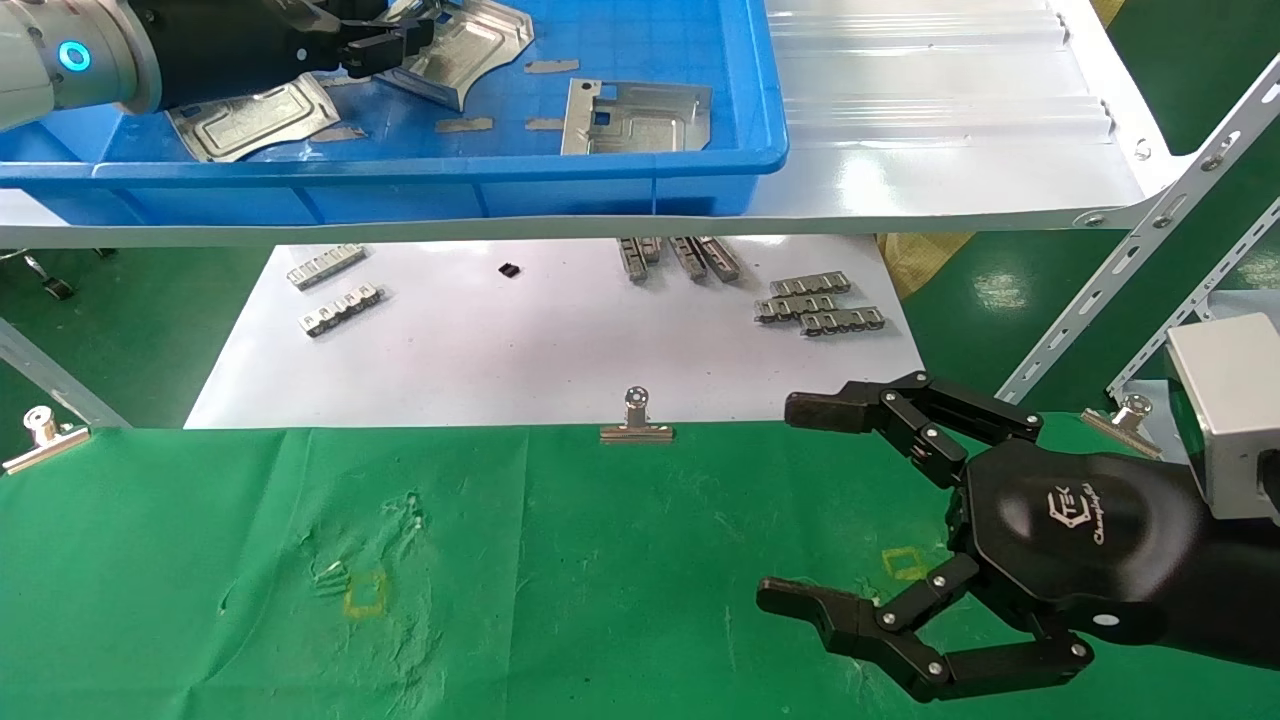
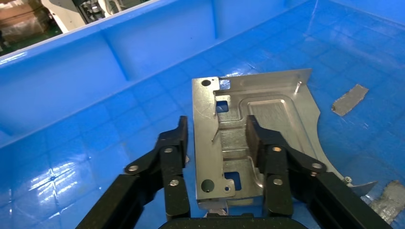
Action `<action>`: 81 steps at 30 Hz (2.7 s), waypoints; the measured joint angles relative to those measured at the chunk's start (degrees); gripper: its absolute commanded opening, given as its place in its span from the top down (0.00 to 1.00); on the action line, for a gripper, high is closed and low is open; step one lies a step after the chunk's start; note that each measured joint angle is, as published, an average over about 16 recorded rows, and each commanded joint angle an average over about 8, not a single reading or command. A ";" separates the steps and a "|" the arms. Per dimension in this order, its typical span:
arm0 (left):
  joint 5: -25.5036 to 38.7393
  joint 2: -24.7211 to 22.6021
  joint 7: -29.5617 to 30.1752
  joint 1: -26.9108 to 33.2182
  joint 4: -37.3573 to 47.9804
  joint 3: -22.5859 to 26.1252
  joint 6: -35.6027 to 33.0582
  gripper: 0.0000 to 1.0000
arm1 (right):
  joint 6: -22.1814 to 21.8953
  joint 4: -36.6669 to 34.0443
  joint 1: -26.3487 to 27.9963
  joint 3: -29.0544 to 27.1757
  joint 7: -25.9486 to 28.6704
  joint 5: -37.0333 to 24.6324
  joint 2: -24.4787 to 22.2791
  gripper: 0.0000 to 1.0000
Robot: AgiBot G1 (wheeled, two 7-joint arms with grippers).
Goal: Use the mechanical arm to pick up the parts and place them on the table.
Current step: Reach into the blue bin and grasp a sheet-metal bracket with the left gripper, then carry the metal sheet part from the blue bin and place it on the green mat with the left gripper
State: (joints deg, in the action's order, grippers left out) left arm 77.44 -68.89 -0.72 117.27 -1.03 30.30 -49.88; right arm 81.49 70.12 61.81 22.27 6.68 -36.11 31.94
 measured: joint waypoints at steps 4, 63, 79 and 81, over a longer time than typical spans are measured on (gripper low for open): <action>-0.30 0.15 -0.21 -0.10 0.15 -0.20 -0.63 1.00 | 0.00 0.00 0.00 0.00 0.00 0.00 0.00 0.00; -22.08 29.83 -19.35 -21.97 -41.95 16.32 -40.85 1.00 | 0.00 0.00 0.00 0.00 0.00 0.00 0.00 0.00; -11.45 25.09 -40.02 -22.02 -24.14 24.78 -40.00 1.00 | 0.00 0.00 0.00 0.00 0.00 0.00 0.00 0.00; -11.11 24.38 -41.34 -21.60 -22.19 25.22 -40.13 1.00 | 0.00 0.00 0.00 0.00 0.00 0.00 0.00 0.00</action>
State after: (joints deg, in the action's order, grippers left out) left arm 66.33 -44.51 -42.06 95.67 -23.22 55.52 -90.01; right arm 81.49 70.12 61.81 22.27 6.68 -36.11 31.94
